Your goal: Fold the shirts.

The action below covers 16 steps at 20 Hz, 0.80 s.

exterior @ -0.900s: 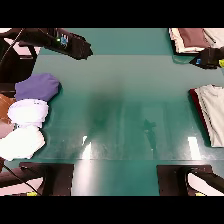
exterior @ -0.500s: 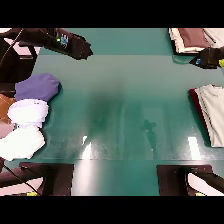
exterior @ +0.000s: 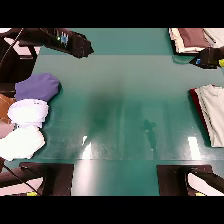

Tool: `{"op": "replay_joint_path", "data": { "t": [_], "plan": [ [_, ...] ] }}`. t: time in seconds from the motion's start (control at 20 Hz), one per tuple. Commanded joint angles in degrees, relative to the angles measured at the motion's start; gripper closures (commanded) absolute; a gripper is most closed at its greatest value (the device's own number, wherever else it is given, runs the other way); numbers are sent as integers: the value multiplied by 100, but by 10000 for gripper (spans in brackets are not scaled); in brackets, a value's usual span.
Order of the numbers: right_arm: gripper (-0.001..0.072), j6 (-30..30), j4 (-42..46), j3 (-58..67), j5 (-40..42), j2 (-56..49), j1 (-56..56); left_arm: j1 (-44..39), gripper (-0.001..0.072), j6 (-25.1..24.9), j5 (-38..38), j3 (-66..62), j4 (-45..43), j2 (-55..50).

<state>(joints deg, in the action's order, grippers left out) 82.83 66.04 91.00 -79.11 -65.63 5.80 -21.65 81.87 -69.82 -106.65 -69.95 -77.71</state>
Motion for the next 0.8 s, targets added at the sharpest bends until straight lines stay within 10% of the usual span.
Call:
{"op": "replay_joint_path", "data": {
  "t": [0.0, 0.15, 0.75],
  "plan": [
    [694, 4, -2, 7, 4, 2, 7, 127, 144, 289, 225, 0, -1333, -7],
    [695, 4, -2, 7, 7, 2, 7, 833, 148, 793, -50, 2, -2798, -232],
    [695, 7, -9, 2, 256, 2, 7, 3123, 149, 874, 181, 1281, -2459, -2256]
  ]
}}
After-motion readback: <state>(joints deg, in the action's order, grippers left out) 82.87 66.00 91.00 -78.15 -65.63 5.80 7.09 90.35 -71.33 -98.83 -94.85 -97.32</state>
